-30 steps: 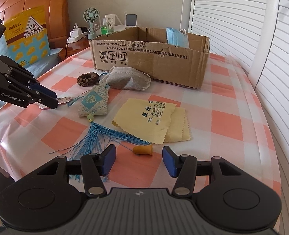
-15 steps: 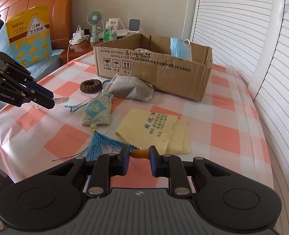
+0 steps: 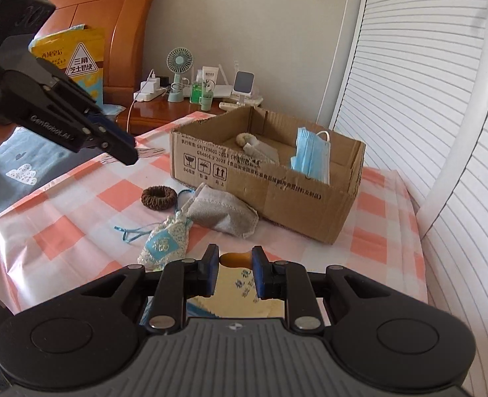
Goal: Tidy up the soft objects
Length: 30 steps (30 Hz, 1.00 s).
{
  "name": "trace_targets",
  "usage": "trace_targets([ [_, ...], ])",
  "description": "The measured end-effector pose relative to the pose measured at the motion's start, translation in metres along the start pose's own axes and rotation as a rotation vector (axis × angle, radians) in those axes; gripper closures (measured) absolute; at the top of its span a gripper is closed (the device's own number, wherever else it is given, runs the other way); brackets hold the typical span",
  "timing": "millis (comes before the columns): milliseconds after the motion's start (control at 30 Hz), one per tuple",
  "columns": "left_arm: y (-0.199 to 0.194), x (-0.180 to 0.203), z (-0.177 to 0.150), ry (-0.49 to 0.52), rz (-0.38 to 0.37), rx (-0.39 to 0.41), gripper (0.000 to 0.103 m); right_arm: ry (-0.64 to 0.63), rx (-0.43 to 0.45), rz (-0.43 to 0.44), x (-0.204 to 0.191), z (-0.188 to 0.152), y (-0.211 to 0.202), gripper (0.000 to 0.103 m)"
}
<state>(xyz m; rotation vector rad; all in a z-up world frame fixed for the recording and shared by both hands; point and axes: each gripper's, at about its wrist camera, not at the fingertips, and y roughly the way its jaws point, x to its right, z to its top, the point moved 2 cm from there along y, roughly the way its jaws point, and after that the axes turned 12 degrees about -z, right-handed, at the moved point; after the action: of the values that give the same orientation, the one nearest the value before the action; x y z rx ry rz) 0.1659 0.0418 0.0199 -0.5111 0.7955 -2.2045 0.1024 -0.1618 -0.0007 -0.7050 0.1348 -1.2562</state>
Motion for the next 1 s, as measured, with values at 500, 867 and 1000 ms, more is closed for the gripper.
trace_targets([
  [500, 0.078, -0.073, 0.101, -0.036, 0.131, 0.023, 0.064, 0.027, 0.051, 0.007, 0.015, 0.026, 0.022, 0.078],
  [867, 0.058, -0.072, 0.077, -0.100, 0.182, 0.058, 0.018, 0.021, 0.043, -0.001, 0.019, 0.035, 0.034, 0.078],
  [1000, 0.041, -0.049, 0.057, -0.084, 0.214, 0.026, 0.011, 0.021, 0.047, 0.011, 0.017, 0.048, 0.043, 0.078],
])
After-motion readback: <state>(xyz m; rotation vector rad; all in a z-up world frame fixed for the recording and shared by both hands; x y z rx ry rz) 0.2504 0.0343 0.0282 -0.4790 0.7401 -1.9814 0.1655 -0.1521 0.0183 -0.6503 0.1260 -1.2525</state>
